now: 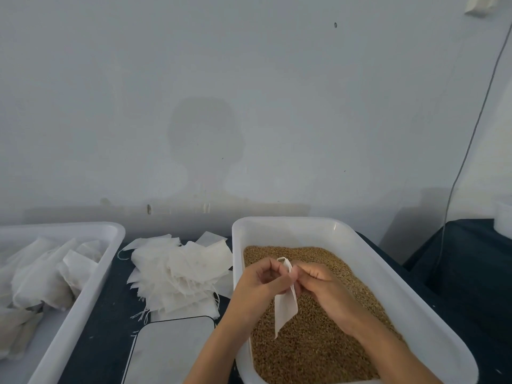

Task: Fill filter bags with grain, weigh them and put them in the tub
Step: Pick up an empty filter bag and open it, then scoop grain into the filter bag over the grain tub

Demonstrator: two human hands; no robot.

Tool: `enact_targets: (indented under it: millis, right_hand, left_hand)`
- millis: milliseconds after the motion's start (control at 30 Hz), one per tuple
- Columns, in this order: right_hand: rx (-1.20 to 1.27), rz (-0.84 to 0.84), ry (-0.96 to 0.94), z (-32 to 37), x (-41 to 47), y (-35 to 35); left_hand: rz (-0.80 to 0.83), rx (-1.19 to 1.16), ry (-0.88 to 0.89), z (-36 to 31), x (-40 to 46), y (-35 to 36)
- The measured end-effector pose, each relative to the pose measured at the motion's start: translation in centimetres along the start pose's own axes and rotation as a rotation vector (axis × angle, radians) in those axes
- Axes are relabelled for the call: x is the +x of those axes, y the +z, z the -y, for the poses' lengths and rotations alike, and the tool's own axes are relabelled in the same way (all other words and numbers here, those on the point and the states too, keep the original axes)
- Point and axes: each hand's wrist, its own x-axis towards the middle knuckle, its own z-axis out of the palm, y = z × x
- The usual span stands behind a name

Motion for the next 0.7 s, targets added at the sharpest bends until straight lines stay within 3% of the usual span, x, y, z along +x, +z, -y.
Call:
enact_targets:
  millis: [133,200,300,433,567,700]
  right_hand:
    - [-0.056,-0.023,0.012,0.5,-0.1,-0.1]
    - [-0.061,-0.043,0.032,0.6,-0.2,-0.1]
    - [-0.134,-0.112,0.081,0.7,-0.3,-0.1]
    - [-0.205,-0.150,0.143,0.5,-0.4,-0.1]
    - [-0.222,-0.148,0.200,0.6,-0.4,-0.4]
    - [-0.118,-0.162,0.289,0.6,-0.4,-1.2]
  left_hand:
    - [0.006,-0.002,-0.002,0.1,0.0,0.0]
    - [-0.070,0.018,0.003,0.2,0.1,0.1]
    - [-0.216,0.315,0.135,0.5,0.1,0.0]
    - [-0.137,0.852,0.247,1.3,0.1,0.3]
    - [-0.030,1.025,0.297,1.5,-0.3,0.7]
    - [0.032,1.068,0.486,1.0,-0.5,0.7]
